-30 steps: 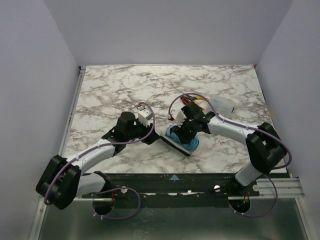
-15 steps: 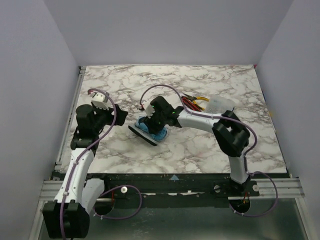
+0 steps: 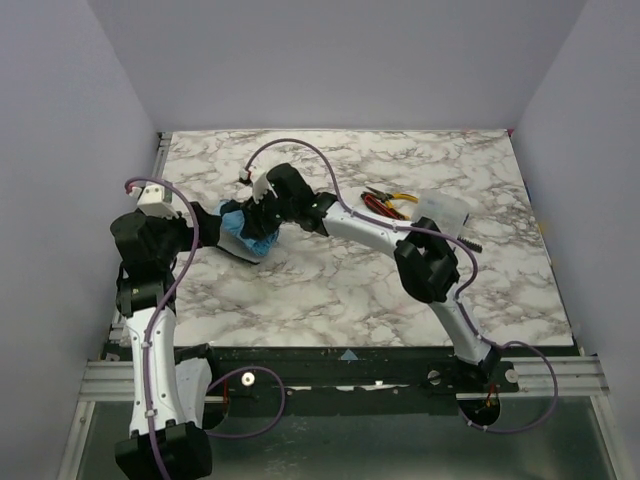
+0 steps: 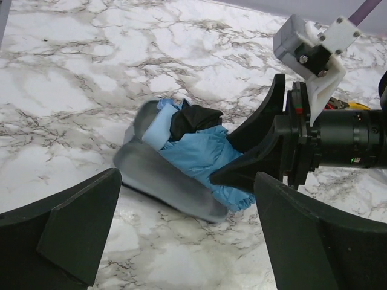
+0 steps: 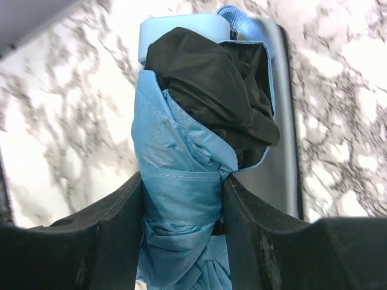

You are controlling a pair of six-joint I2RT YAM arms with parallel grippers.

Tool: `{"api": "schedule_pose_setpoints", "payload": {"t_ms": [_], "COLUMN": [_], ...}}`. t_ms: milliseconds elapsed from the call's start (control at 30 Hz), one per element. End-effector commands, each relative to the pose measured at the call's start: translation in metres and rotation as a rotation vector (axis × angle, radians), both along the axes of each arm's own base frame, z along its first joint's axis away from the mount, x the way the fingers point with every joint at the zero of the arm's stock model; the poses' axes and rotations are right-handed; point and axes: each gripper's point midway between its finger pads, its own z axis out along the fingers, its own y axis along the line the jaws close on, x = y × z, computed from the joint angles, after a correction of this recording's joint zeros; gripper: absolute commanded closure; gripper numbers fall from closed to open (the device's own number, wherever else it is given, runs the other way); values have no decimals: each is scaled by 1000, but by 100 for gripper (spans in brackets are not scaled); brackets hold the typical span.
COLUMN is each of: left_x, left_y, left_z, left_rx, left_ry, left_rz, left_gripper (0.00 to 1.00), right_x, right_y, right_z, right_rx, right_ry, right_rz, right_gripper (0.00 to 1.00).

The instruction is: Open the umbrella

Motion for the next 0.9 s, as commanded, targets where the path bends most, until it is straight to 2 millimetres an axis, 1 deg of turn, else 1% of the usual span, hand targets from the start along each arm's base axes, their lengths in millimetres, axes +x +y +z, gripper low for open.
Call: {"api": "schedule_pose_setpoints", "payload": {"t_ms": [0, 67, 133, 200, 233, 267, 333, 400, 433, 467, 500, 533, 567, 600, 633, 667, 767, 833, 867], "left_x": [-3, 1, 6, 13, 16, 18, 21, 22, 22, 24, 25, 26, 26, 25, 25, 24, 19, 11, 5], "left_y": [-7, -8, -10, -10, -12, -17, -27, -38, -43, -46, -50, -55, -63, -70, -79, -88, -114, -131, -140], "left_z": [16, 22, 30, 43, 54, 60, 77, 91, 98, 101, 106, 110, 113, 116, 119, 122, 118, 110, 107], "left_rx": [-24, -22, -15, -9, -6, -11, -14, -23, -26, -35, -47, -79, -115, -143, -170, -189, -254, -286, -309], "left_ry": [1, 10, 18, 15, -2, -10, -40, -65, -70, -63, -58, -47, -37, -33, -27, -27, 13, 49, 69], "left_rz": [-52, -71, -106, -127, -144, -185, -265, -356, -392, -411, -425, -438, -463, -486, -513, -541, -620, -692, -735], "left_gripper": [2, 1, 2, 2, 2, 2, 2, 1, 2, 2, 2, 2, 1, 1, 2, 2, 3, 9, 12], "right_x": [-6, -1, 6, 13, 14, 17, 18, 16, 18, 19, 19, 16, 11, 5, 0, -7, -25, -34, -39], "right_y": [21, 14, 1, -18, -28, -41, -65, -90, -103, -115, -127, -138, -149, -158, -167, -175, -194, -205, -210], "right_z": [95, 120, 136, 148, 152, 159, 168, 173, 174, 167, 170, 163, 167, 161, 164, 158, 163, 163, 167], "right_rx": [276, 331, 355, 369, 375, 384, 396, 389, 373, 335, 304, 270, 244, 218, 206, 187, 165, 152, 148], "right_ry": [-10, -15, -19, -25, -21, -18, 3, 15, -12, -36, -101, -143, -219, -259, -310, -332, -428, -472, -505], "right_rz": [70, 61, 49, 34, 43, 40, 53, 59, 28, -4, -26, -38, -29, -19, -16, -11, 7, 13, 22], "right_gripper": [100, 100, 100, 100, 100, 100, 100, 100, 100, 100, 100, 100, 100, 100, 100, 100, 100, 100, 100]}}
